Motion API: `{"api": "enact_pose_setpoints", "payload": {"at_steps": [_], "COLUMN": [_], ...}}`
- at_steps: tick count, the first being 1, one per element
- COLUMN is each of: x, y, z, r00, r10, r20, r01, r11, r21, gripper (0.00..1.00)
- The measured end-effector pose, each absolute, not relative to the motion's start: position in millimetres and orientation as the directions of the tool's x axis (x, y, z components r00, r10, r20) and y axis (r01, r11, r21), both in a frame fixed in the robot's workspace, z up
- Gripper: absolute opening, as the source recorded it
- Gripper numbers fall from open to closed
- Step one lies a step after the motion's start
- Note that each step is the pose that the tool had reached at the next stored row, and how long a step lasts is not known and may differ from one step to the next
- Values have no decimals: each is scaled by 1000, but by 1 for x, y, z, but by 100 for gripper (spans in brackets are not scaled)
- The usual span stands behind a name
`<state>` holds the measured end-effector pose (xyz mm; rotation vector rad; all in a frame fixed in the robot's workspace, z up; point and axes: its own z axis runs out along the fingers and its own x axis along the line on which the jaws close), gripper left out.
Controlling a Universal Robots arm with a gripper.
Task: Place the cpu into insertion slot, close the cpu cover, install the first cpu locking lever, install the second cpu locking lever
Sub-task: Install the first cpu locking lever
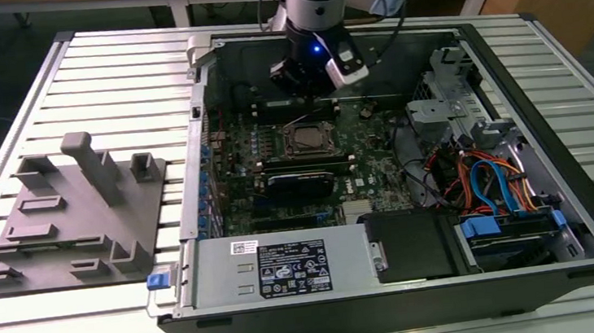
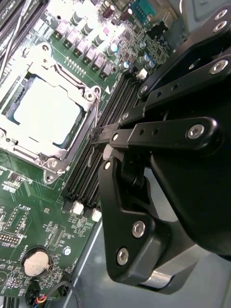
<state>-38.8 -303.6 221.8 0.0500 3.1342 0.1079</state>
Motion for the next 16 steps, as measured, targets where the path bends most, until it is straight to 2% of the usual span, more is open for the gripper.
{"api": "enact_pose_setpoints", "payload": {"at_steps": [16], "x": [-31], "y": [-303], "z": [216], "r00": [-999], "r10": [32], "r20": [-3], "r01": [32], "r11": [997], "r21": [71], "gripper": [10]}}
